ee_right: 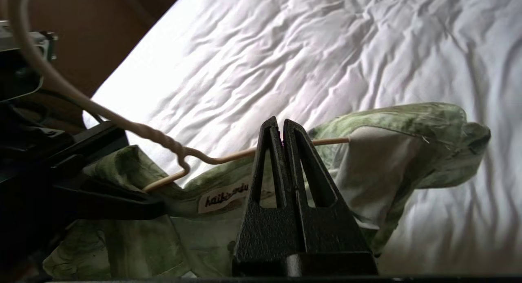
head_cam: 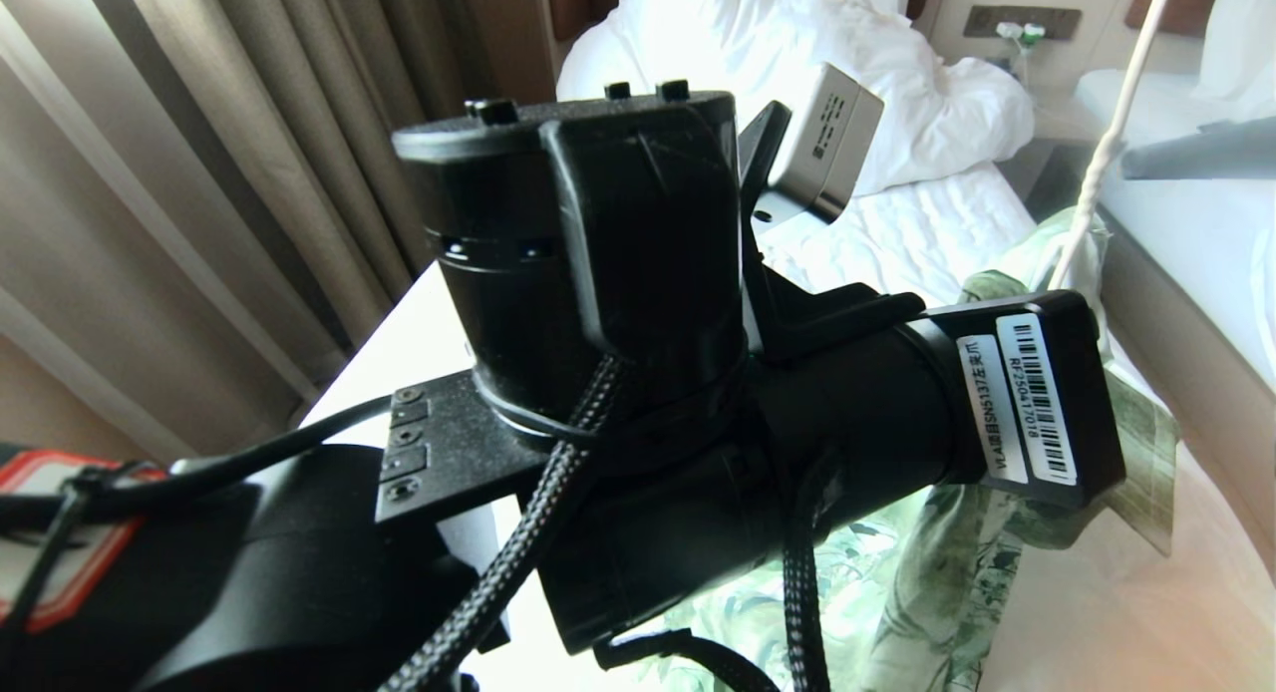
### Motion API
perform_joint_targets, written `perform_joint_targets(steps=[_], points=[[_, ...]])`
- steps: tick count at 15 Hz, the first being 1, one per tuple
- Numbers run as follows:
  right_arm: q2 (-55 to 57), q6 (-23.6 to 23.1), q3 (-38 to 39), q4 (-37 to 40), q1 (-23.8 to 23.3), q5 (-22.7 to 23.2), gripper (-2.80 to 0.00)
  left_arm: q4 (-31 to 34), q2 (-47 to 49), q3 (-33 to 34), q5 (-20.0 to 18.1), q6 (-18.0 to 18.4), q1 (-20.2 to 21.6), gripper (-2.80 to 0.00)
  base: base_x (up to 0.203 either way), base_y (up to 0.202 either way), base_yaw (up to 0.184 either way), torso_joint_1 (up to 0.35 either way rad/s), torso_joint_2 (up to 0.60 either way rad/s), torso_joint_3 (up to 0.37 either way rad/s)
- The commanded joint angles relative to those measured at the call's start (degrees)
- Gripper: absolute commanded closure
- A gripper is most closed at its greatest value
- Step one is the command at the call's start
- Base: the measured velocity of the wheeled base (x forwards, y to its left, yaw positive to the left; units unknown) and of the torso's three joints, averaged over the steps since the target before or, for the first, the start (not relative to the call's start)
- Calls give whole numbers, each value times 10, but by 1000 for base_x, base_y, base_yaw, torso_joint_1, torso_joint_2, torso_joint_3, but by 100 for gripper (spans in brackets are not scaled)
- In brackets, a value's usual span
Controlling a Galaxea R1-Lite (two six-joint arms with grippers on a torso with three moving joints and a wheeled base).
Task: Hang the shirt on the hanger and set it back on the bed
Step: Hook the other side of the shirt onto the hanger, then take the clothes hanger out of the clothes
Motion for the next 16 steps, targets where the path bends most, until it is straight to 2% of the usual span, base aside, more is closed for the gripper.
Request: perform_joint_targets(steps=[1,4,7,8,9,12,16], points=[[37,-1,-59,50,-21,-24,0,-2,-1,0,0,-2,0,0,0,0,0,0,0,0],[80,-2,-146,127,-68,-33,0,-2,-1,0,1,-2,0,0,0,0,0,0,0,0],[103,-29,-150,135,-125,-35,0,-2,-1,0,2,-2,1,0,0,0,0,0,0,0],[113,-39,-148,135,-147,-34,-280,-2,-1,0,2,-2,1,0,0,0,0,0,0,0],[122,-49,-146,134,-162,-30,-280,-2,-1,0,2,-1,1,0,0,0,0,0,0,0],[146,-62,-143,132,-186,24,-280,-1,-4,-3,1,-1,1,0,0,0,0,0,0,0],[165,-62,-143,132,-188,64,-280,-1,-4,-2,1,-1,1,0,0,0,0,0,0,0]])
